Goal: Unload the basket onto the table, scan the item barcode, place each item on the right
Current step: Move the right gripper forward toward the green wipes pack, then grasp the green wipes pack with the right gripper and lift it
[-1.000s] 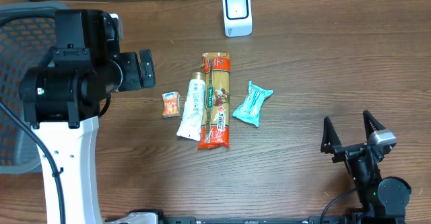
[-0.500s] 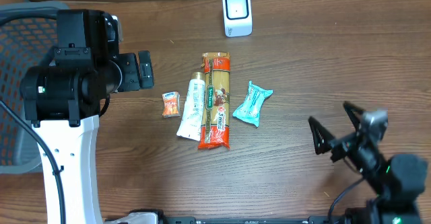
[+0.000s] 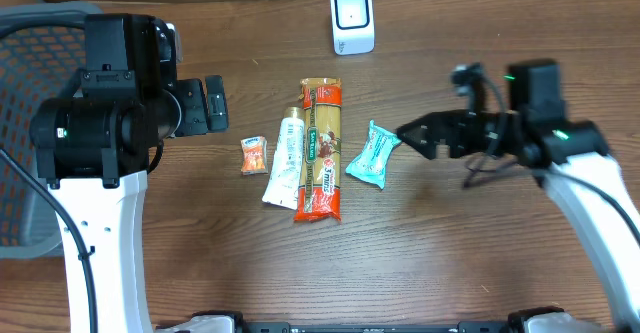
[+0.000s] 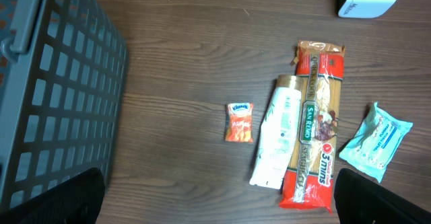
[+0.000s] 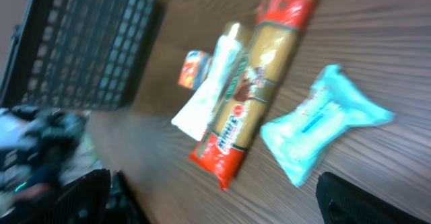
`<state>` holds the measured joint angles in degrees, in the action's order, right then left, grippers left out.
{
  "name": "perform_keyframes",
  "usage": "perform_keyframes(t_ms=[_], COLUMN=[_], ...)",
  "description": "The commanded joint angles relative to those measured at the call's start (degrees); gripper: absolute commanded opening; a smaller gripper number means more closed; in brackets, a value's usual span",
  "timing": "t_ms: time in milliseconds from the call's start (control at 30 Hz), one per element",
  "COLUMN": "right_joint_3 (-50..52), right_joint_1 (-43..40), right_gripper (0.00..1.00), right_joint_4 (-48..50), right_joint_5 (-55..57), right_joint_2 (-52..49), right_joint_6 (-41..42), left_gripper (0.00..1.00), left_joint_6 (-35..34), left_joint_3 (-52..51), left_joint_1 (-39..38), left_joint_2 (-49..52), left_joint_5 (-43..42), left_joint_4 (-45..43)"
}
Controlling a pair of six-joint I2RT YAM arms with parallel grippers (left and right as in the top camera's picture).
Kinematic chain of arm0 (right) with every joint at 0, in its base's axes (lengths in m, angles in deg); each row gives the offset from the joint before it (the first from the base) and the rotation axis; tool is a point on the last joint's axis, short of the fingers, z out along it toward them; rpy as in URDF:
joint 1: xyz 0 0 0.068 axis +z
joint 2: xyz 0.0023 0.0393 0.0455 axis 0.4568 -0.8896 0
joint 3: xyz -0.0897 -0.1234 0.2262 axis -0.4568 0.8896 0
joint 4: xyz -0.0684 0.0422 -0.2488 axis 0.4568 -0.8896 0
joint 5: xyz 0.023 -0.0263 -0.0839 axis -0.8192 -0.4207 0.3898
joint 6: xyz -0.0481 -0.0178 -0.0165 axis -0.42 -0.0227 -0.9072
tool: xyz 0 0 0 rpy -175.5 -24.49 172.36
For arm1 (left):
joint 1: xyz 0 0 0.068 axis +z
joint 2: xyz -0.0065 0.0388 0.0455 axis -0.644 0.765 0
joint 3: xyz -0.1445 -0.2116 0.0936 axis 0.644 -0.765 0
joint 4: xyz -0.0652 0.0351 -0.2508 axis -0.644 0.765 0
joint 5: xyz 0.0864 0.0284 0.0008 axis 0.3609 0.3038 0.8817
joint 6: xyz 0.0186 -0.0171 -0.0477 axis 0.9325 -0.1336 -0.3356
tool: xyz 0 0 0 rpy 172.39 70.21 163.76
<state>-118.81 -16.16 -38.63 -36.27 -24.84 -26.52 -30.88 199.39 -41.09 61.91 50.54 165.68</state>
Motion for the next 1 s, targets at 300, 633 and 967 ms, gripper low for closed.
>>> perform_keyframes(t_ms=[300,633,967], right_joint_3=[-1.2,-1.18,-3.3], right_joint_1=[13.51,21.68,17.51], right_gripper=[0.9,0.88,0.84], right_joint_4=[10.86,22.84,9.33], right_joint_5=[15.02,25.0,28.11], right_joint_2=[-15.82,-23.85,-23.23], right_joint_6=[20.22,34.38,34.21], left_gripper=[1.0,1.0,1.0], left_joint_6=[-0.17,-0.17,-0.17], left_joint_3=[0.07,0.07,0.07], left_joint_1=[0.44,0.44,0.44], left_joint_2=[0.2,0.2,0.2], left_joint_5=[0.68,0.68,0.68], left_joint_4=[-0.04,-0.04,-0.04])
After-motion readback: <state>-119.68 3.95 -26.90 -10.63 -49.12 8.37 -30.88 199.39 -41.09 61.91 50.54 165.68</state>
